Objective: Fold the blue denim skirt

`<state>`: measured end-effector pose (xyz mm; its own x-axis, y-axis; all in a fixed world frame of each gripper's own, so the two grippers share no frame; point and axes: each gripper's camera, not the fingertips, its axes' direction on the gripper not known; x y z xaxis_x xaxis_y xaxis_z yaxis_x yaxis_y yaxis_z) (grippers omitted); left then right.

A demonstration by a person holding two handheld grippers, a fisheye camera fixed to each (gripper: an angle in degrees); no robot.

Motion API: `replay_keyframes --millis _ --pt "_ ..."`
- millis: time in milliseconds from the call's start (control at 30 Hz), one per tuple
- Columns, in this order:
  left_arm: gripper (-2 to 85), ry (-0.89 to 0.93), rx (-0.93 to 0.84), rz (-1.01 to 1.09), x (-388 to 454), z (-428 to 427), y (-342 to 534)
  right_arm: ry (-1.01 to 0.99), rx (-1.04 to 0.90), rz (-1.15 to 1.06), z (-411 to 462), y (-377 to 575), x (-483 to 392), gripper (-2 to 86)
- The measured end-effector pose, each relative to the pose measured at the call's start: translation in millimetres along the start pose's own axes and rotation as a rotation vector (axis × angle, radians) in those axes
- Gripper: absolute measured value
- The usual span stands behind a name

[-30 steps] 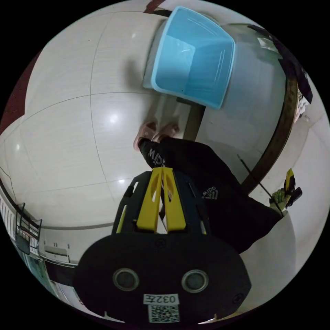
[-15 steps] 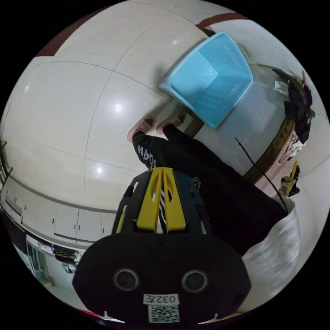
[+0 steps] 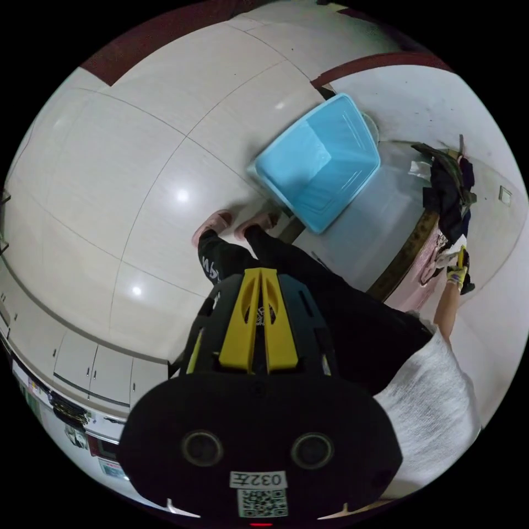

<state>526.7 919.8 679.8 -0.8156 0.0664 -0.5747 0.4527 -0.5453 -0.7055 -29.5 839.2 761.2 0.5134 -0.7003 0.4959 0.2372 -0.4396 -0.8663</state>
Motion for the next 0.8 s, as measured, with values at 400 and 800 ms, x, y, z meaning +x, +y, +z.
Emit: replay_keyframes --millis 400,800 --pt "-0.9 0.022 -0.129 -0.057 -44.1 50.2 -90.4 -0.713 0.485 -0.059 -209.6 150.8 76.6 1.6" --pt "-0.9 -0.096 -0.380 0.339 45.6 131.4 -244.4 -0.112 0.593 0.330 -411.0 470.2 176.5 3.7"
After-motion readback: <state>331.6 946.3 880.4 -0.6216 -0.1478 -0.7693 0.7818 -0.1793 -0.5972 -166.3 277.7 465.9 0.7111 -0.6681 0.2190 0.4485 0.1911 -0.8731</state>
